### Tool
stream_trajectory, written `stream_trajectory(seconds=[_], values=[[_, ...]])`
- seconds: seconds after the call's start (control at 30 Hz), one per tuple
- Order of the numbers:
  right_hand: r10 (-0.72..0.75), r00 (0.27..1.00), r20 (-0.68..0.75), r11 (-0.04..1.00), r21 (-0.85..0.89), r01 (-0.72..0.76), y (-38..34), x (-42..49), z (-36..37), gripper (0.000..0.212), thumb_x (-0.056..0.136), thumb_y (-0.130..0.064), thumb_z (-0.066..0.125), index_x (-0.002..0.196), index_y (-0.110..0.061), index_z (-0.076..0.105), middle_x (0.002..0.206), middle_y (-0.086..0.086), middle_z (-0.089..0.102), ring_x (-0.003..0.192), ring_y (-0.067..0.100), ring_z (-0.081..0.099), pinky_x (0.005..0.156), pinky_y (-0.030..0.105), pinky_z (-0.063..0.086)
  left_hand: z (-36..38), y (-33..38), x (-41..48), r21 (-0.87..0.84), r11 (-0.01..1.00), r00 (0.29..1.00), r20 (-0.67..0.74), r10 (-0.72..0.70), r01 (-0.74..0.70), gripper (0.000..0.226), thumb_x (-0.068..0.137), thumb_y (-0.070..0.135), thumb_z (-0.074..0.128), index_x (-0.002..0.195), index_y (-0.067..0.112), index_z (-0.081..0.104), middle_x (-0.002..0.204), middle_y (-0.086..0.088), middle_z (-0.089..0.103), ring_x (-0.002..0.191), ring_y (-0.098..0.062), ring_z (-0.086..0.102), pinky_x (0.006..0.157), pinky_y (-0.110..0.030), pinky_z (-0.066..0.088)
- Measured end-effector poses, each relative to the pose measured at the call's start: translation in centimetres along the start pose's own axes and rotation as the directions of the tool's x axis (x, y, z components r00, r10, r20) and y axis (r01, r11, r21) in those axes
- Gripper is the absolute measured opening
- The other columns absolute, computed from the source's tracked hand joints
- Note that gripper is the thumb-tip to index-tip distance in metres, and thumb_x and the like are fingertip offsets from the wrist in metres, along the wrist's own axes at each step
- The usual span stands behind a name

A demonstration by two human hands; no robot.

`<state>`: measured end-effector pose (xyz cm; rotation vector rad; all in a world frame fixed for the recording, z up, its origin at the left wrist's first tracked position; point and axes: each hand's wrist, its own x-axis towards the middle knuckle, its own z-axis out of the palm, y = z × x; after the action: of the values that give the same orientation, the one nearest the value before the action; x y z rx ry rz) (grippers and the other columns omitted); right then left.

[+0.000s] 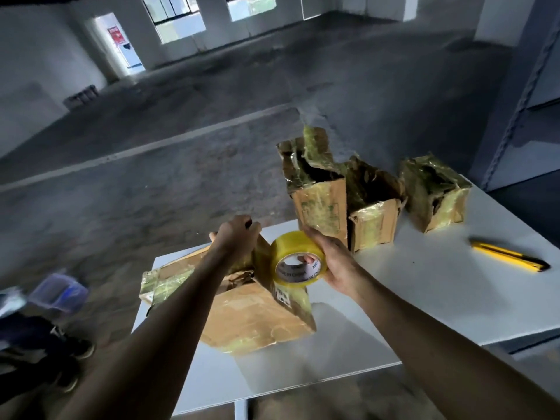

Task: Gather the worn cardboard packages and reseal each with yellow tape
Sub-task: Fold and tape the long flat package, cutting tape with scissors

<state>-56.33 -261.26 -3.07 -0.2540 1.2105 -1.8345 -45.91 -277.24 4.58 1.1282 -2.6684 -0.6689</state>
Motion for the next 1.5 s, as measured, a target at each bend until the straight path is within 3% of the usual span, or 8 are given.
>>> stream_trajectory(seconds=[0.13, 0.47, 0.8, 0.93, 1.03, 1.17, 1.3, 1.5], values=[[-0.025, 0.996, 0.08, 0.997, -0.073, 0.031, -0.7, -0.1, 3.0, 0.039, 0.074, -0.046, 0.076, 0.074, -0.009, 0.065, 0.069, 0.009, 0.062, 0.066, 0.026, 0.058, 0.067, 0.031, 0.05, -2.5, -2.7, -0.4, -0.139, 0.99, 0.998, -0.063, 0.015, -0.024, 0.034, 0.089, 0.02, 0.052, 0.057, 0.011, 0.045, 0.057, -0.002, 0.045, 0.062, -0.021, 0.045, 0.058, -0.032, 0.033], [-0.031, 0.999, 0.023, 0.996, 0.09, 0.028, -0.1, -1.4, 10.1, 0.069, 0.079, -0.038, 0.077, 0.132, 0.004, 0.058, 0.129, 0.03, 0.059, 0.111, 0.043, 0.063, 0.089, 0.049, 0.057, -6.6, -7.2, -1.4, -0.35, 0.936, 0.996, -0.09, 0.011, -0.042, 0.028, 0.09, 0.017, 0.055, 0.075, -0.006, 0.059, 0.066, -0.005, 0.052, 0.061, -0.015, 0.044, 0.049, -0.028, 0.031], [-0.162, 0.986, -0.042, 0.961, -0.234, 0.148, -4.2, -3.4, 12.3, 0.066, 0.07, -0.052, 0.079, 0.105, 0.004, 0.07, 0.1, 0.025, 0.071, 0.092, 0.039, 0.071, 0.086, 0.045, 0.059, -4.5, -7.7, -1.6, -0.757, 0.653, 1.0, 0.011, 0.003, 0.006, 0.032, 0.098, 0.014, 0.05, 0.066, 0.011, 0.057, 0.051, -0.001, 0.047, 0.042, -0.014, 0.041, 0.039, -0.019, 0.026], [-0.141, 0.99, -0.002, 0.959, -0.248, 0.136, -3.5, -3.8, 12.9, 0.036, 0.085, -0.034, 0.072, 0.098, -0.001, 0.069, 0.084, 0.016, 0.07, 0.071, 0.027, 0.069, 0.061, 0.029, 0.058, -1.2, -9.8, -2.0, -0.867, 0.496, 0.998, 0.053, -0.016, 0.054, 0.028, 0.094, 0.021, 0.055, 0.085, -0.004, 0.067, 0.075, -0.013, 0.062, 0.07, -0.021, 0.054, 0.062, -0.034, 0.041], [-0.134, 0.991, -0.02, 0.958, -0.257, 0.125, -2.3, -3.3, 13.6, 0.042, 0.075, -0.037, 0.077, 0.097, -0.002, 0.071, 0.084, 0.016, 0.072, 0.076, 0.03, 0.07, 0.066, 0.033, 0.058, -0.3, -11.2, -2.0, -0.897, 0.437, 0.998, 0.055, -0.029, 0.062, 0.03, 0.092, 0.025, 0.058, 0.09, -0.003, 0.068, 0.083, -0.015, 0.066, 0.077, -0.023, 0.057, 0.069, -0.039, 0.044], [-0.091, 0.996, -0.023, 0.952, -0.296, 0.08, -0.7, -2.3, 15.1, 0.035, 0.082, -0.035, 0.076, 0.101, -0.005, 0.073, 0.096, 0.017, 0.075, 0.085, 0.031, 0.073, 0.077, 0.041, 0.061, -0.3, -14.0, -1.7, -0.872, 0.48, 0.995, 0.068, -0.072, 0.094, 0.032, 0.096, 0.036, 0.058, 0.086, 0.008, 0.072, 0.083, -0.007, 0.069, 0.077, -0.019, 0.059, 0.071, -0.035, 0.045], [-0.094, 0.996, -0.005, 0.871, -0.485, 0.08, 2.9, -0.7, 16.0, 0.056, 0.067, -0.055, 0.083, 0.098, -0.009, 0.076, 0.098, 0.017, 0.075, 0.091, 0.035, 0.072, 0.086, 0.049, 0.059, 0.6, -17.7, -2.2, -0.687, 0.72, 0.993, 0.113, -0.027, 0.098, 0.073, 0.068, 0.068, 0.048, 0.076, -0.003, 0.062, 0.068, -0.004, 0.056, 0.067, -0.016, 0.045, 0.064, -0.031, 0.034], [-0.07, 0.998, 0.003, 0.811, -0.581, 0.059, 5.2, 0.2, 16.1, 0.064, 0.058, -0.068, 0.079, 0.083, -0.009, 0.075, 0.09, 0.019, 0.075, 0.085, 0.039, 0.073, 0.084, 0.053, 0.059, 2.7, -19.5, -2.9, -0.622, 0.778, 0.993, 0.12, -0.025, 0.094, 0.036, 0.094, 0.027, 0.056, 0.083, -0.006, 0.064, 0.083, -0.018, 0.072, 0.073, -0.024, 0.06, 0.063, -0.038, 0.047]])
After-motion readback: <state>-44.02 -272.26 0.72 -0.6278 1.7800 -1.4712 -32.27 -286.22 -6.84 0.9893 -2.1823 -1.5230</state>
